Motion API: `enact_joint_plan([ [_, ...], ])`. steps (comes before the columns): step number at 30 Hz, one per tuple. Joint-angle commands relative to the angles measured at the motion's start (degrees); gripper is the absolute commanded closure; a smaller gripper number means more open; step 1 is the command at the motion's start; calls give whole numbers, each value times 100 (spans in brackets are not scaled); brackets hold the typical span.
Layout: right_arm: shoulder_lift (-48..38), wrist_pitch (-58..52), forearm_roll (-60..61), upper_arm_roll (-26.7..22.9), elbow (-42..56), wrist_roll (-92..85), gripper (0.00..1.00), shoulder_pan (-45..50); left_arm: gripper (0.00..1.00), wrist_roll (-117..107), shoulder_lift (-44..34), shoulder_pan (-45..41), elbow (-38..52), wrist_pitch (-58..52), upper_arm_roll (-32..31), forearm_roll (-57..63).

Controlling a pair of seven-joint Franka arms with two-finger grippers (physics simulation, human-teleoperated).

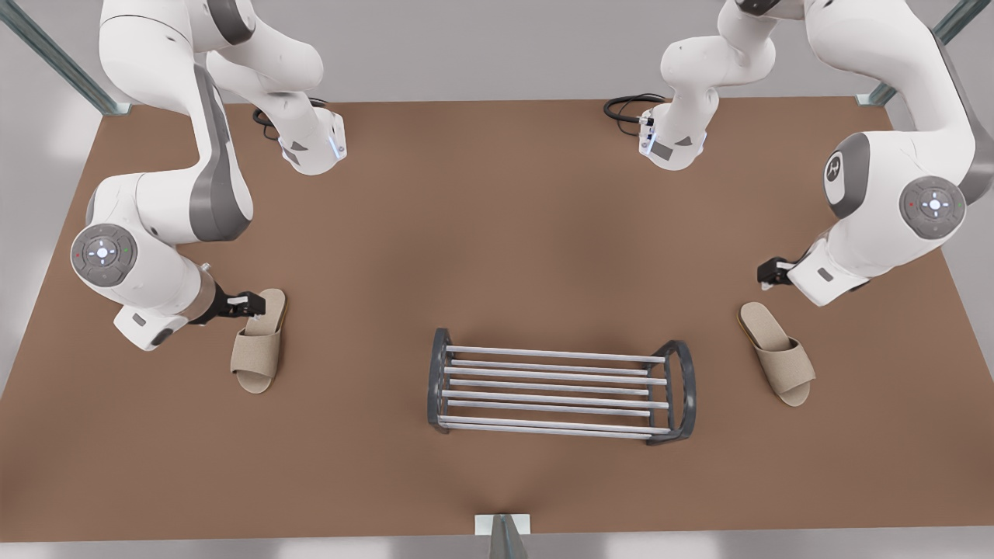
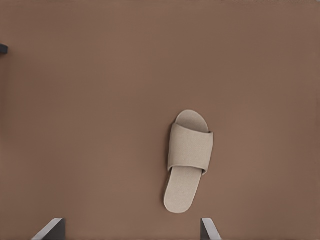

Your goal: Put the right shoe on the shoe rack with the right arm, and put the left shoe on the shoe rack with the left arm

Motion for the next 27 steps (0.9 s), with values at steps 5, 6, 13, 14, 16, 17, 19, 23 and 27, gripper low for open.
enact_joint_plan([
  [5, 657, 823, 221, 18, -609, -388, 0, -284, 0, -26, 71, 18, -658, 1135, 7, 6],
  [6, 604, 1114, 265, 9, -935, -379, 0, -320, 0, -536, 132, 9, -1186, 2014, 7, 23],
  [13, -785, 3873, 388, 53, -3976, -1082, 0, -873, 0, -958, 835, 378, -2013, 4353, 103, 23],
  [14, -794, 4067, 572, 62, -4108, -1099, 0, -882, 0, -958, 853, 431, -2091, 4370, 103, 23],
  [16, -767, 4638, 748, 62, -4346, -1389, 0, -917, 0, -958, 879, 439, -2338, 4783, 173, 23],
  [17, -750, 4726, 994, 62, -4346, -1618, 0, -917, 0, -958, 897, 448, -2373, 4862, 209, 23],
  [19, -565, 5016, 1144, 62, -4346, -1811, 0, -856, 0, -1275, 915, 448, -2733, 5302, 235, 23],
  [23, -214, 5447, 1161, 62, -4302, -1820, 0, -908, 0, -1398, 967, 448, -3058, 5855, 402, 23],
  [27, 173, 5675, 1144, 53, -4214, -1873, 0, -1119, 0, -1398, 1125, 598, -3111, 6093, 464, 23],
])
